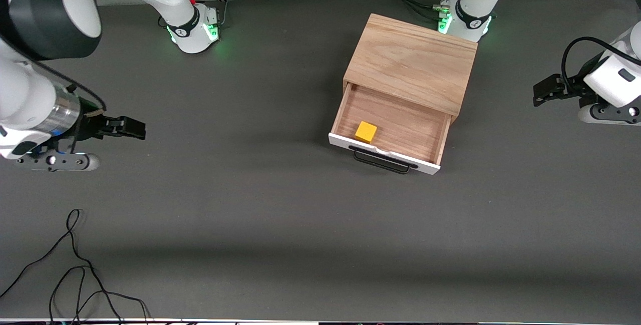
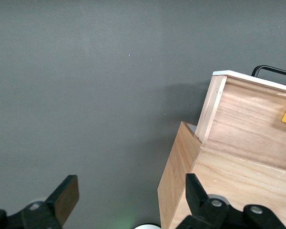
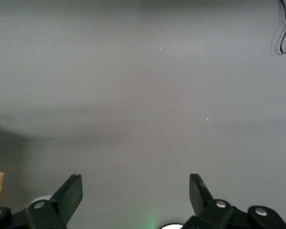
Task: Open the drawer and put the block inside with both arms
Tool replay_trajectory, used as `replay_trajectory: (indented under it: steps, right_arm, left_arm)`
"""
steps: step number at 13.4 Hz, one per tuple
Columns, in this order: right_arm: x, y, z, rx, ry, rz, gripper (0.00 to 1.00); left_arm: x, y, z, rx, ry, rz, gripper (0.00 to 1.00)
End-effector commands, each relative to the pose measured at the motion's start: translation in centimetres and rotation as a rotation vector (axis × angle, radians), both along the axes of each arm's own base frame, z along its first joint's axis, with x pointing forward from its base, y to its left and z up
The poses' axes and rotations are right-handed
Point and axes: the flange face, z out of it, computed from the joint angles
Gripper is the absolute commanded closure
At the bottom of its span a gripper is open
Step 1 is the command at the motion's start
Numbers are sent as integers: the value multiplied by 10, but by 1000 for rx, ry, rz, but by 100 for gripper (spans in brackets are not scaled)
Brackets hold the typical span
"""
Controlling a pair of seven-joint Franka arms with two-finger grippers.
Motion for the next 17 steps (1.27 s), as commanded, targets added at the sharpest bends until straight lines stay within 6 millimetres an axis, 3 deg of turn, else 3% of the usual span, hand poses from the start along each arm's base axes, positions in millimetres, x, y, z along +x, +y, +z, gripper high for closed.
replay_trajectory:
  steps: [1, 7, 9, 13, 17]
  right_arm:
    - [-13, -29, 0, 71, 27, -10, 1]
    - [-20, -85, -1, 107, 33, -48, 1]
    - [-32, -106, 5, 125, -14, -41, 1]
    - [-61, -107, -3, 143, -107, -45, 1]
    - [-59, -95, 2, 34, -159, 17, 1]
  left_arm:
    - [-4, -1, 5, 4, 4, 1, 0]
    - [-4, -2, 4, 4, 7, -2, 0]
    - [-4, -1, 3, 4, 8, -1, 0]
    - [-3, -2, 1, 4, 11, -2, 0]
    - [-2, -2, -1, 4, 14, -2, 0]
